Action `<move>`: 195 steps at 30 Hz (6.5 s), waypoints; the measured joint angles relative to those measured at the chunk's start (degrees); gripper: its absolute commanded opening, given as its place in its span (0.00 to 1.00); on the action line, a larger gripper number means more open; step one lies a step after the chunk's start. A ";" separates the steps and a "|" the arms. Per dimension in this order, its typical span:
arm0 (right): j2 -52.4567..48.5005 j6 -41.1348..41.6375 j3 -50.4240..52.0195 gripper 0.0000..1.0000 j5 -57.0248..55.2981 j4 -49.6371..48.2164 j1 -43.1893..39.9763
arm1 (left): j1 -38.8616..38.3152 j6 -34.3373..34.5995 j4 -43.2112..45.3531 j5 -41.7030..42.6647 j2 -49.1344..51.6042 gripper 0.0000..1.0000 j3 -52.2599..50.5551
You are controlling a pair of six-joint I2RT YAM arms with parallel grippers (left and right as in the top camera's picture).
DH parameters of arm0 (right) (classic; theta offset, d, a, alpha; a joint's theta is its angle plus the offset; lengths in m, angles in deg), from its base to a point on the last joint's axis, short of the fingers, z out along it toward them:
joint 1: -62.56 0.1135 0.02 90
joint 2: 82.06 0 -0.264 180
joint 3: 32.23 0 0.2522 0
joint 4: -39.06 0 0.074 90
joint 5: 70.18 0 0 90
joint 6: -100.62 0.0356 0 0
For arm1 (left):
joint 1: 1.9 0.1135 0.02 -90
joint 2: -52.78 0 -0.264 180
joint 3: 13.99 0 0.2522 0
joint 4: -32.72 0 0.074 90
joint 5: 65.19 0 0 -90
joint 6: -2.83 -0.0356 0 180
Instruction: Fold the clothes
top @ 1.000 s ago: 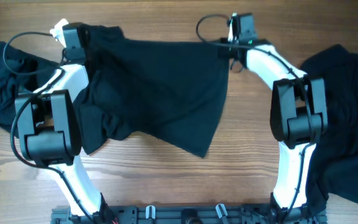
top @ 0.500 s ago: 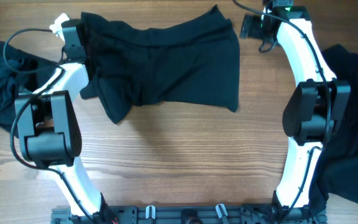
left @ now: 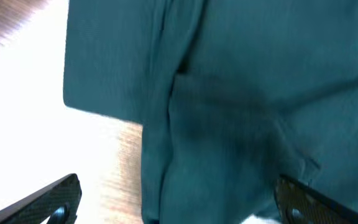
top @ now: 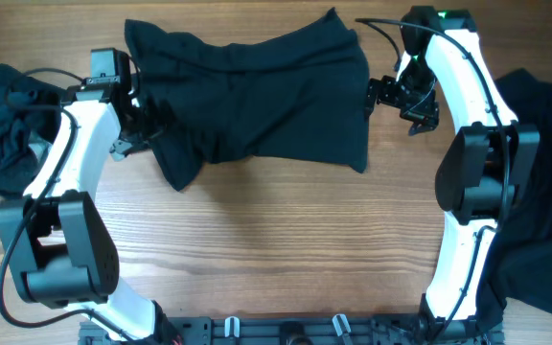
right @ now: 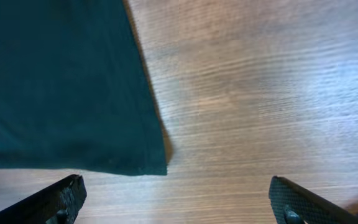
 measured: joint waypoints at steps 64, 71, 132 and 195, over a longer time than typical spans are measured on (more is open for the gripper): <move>27.54 3.98 52.54 0.09 -5.44 -48.59 -8.57 | -5.18 -0.79 14.40 13.25 -8.79 0.86 -17.33; 27.54 3.58 52.54 0.09 -5.44 -48.43 -8.57 | -7.30 -0.90 21.42 3.39 -3.39 0.64 -17.35; 38.03 -3.08 29.77 0.04 -12.13 -14.97 -13.25 | -22.12 -4.02 5.95 14.21 -0.98 1.00 -2.89; 55.23 -8.74 -6.75 0.04 0.83 -5.84 -13.25 | -2.25 -10.56 -8.59 7.76 -37.73 0.04 32.54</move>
